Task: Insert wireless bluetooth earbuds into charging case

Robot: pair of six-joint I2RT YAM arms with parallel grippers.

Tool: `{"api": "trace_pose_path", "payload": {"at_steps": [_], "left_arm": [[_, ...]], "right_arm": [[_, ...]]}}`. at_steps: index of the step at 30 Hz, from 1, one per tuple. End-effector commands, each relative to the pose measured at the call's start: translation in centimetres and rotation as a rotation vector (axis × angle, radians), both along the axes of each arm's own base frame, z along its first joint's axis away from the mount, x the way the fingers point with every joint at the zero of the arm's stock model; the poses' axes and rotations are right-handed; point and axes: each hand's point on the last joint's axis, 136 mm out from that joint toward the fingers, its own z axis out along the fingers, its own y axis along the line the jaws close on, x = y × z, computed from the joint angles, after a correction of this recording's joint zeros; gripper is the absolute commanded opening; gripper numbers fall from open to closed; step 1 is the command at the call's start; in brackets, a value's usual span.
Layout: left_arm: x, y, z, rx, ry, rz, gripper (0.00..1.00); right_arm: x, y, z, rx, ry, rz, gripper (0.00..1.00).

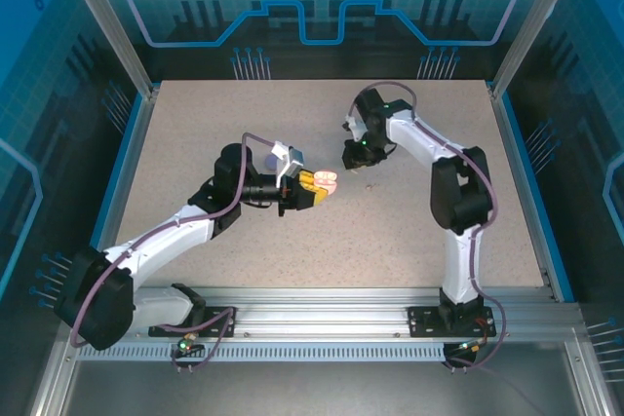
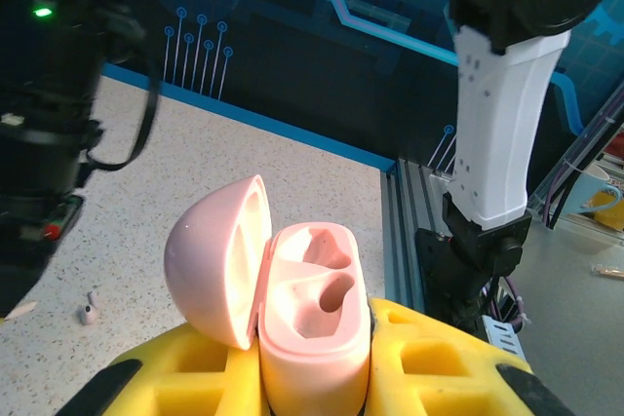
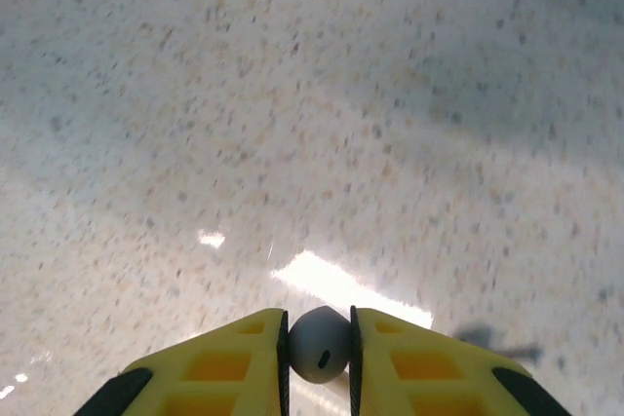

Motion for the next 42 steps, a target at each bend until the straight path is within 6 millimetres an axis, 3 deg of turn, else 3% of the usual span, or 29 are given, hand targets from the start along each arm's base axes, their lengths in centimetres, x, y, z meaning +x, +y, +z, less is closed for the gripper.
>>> {"api": "trace_pose_path", "payload": {"at_steps": [1,8,11,16,33,42], "left_arm": [[0.0,0.4,0.7,-0.003,-0.05,0.012,0.08],[0.3,0.3,0.7,0.002,-0.05,0.015,0.08],[0.4,0.3,0.6,0.002,-0.048,0.014,0.08],[0.5,0.2,0.7,0.004,-0.044,0.014,0.08],[0.4,0.3,0.4,0.011,-0.038,0.021,0.08],[0.4,0.3,0.3,0.019,-0.037,0.021,0.08]], "right_arm": [[-1.4,-0.4,1.5,0.047,-0.022,-0.053,0.22],[-6.0,-3.6,1.0,-0.025,-0.038,-0.196,0.23],[-8.0,-4.3,-0.2,-0.048,-0.024,-0.261,0.23],[-9.5,-4.9,-2.5,-0.088,0.001,-0.356,0.23],[-9.4,-2.7,-6.9,-0.181,0.05,-0.404,0.24],[-9.6,-2.2,-6.0,-0.163,0.042,-0.364,0.5]]}}
